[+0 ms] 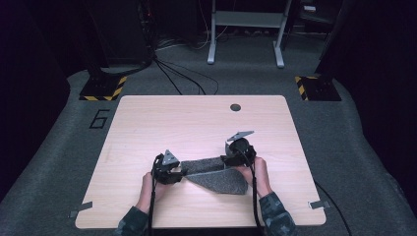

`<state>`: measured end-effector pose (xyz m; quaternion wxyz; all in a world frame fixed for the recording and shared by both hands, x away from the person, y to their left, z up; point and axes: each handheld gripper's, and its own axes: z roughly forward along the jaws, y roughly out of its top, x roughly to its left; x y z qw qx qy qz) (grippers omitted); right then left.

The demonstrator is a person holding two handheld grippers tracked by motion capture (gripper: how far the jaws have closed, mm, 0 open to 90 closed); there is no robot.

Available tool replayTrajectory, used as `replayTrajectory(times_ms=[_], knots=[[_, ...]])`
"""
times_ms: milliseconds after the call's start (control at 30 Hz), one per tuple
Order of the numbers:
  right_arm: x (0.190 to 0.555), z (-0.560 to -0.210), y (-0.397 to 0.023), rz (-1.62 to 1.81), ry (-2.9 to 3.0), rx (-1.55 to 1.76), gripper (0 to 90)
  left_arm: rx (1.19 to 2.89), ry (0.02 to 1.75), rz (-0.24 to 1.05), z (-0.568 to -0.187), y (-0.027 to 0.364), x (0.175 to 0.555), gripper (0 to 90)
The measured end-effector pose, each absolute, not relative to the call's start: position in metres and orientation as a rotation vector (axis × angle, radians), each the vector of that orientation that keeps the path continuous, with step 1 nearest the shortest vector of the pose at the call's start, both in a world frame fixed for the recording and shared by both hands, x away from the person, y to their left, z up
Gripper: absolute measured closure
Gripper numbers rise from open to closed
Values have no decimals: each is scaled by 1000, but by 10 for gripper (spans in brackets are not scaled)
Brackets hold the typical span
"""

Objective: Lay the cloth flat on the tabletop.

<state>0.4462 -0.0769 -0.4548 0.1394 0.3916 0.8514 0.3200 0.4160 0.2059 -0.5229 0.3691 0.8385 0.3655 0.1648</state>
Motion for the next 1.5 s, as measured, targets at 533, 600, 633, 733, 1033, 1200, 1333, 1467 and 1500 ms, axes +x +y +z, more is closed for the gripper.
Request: replayTrajectory(times_ms=[533, 600, 633, 733, 1033, 1200, 1333, 1467, 1500], knots=[[433, -482, -99, 605, 2513, 1109, 782, 2143, 944, 429, -523, 206, 416, 521], [433, -483, -102, 594, 2516, 1101, 782, 2138, 944, 437, -524, 206, 416, 523], [433, -485, -106, 582, 2510, 1123, 782, 2138, 944, 437, -524, 206, 416, 523], [434, -489, -117, 587, 2481, 1193, 779, 2137, 943, 437, -524, 206, 416, 523], [435, -489, -149, 658, 2442, 1248, 628, 2127, 942, 446, -525, 207, 417, 498], [436, -474, -155, 842, 2429, 1245, 488, 2098, 992, 395, -518, 214, 423, 322], [442, -463, -155, 916, 2397, 1251, 442, 2117, 1016, 380, -516, 213, 429, 296], [455, -457, -155, 940, 2380, 1269, 448, 2134, 1018, 380, -514, 210, 438, 302], [459, -456, -155, 946, 2381, 1284, 448, 2127, 1023, 369, -512, 210, 441, 308]])
